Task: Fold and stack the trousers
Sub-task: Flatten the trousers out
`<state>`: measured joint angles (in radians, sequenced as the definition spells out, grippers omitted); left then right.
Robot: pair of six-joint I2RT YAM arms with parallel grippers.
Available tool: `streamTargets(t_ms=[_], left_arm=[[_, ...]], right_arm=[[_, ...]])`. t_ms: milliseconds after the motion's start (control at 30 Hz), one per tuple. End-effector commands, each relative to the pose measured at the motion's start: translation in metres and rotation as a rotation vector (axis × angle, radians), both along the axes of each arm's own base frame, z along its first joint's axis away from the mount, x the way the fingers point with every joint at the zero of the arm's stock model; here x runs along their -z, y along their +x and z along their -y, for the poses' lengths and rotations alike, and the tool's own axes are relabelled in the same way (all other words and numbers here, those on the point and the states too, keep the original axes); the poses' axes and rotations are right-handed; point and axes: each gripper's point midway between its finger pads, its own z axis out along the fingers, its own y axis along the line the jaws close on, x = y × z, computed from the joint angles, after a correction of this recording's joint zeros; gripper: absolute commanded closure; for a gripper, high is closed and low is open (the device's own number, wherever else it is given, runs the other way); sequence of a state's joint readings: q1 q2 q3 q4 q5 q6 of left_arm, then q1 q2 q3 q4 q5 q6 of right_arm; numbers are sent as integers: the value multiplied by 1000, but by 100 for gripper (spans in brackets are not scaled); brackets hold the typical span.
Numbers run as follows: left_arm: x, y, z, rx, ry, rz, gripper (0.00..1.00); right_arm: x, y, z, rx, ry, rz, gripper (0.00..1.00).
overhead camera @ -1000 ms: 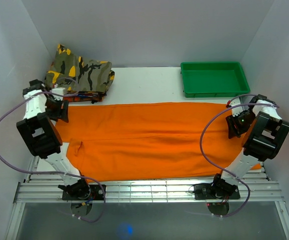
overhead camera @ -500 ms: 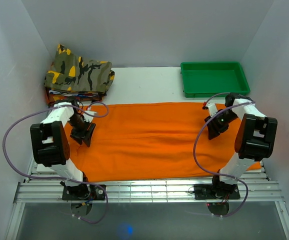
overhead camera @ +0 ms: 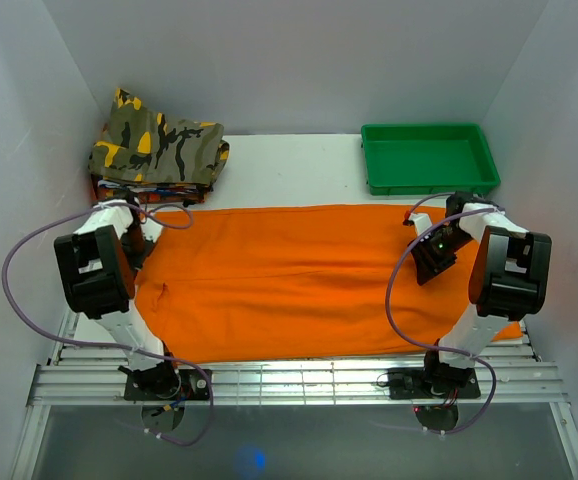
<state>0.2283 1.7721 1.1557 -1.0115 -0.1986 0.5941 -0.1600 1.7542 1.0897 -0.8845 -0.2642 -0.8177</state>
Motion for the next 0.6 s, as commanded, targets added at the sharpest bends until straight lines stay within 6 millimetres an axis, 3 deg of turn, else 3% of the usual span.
streamTargets(t_ms=[0, 33, 67, 100, 133, 267, 333, 467, 567], left_arm=[[-18, 43, -38, -5, 34, 116, 100], [-22, 48, -33, -6, -21, 128, 100], [-34, 66, -26, -8, -92, 184, 90], [-40, 58, -14, -5, -152, 148, 77], [-46, 61, -6, 1, -201, 166, 59], [-75, 68, 18, 30, -273, 241, 47], [-83, 63, 34, 29, -296, 243, 46], [-67, 49, 65, 36, -287, 189, 45], [-50, 38, 68, -8, -265, 142, 37]], right_arm=[[18, -1, 16, -5, -87, 6, 53], [18, -2, 17, -2, -87, 6, 52], [17, -2, 16, -1, -86, 8, 53], [17, -2, 16, 1, -85, 5, 53], [16, -2, 16, 1, -84, 7, 53], [15, 2, 16, 13, -87, 6, 52], [14, 3, 17, 16, -87, 8, 53], [12, 5, 18, 14, -94, 12, 53], [10, 7, 18, 16, -93, 16, 53]])
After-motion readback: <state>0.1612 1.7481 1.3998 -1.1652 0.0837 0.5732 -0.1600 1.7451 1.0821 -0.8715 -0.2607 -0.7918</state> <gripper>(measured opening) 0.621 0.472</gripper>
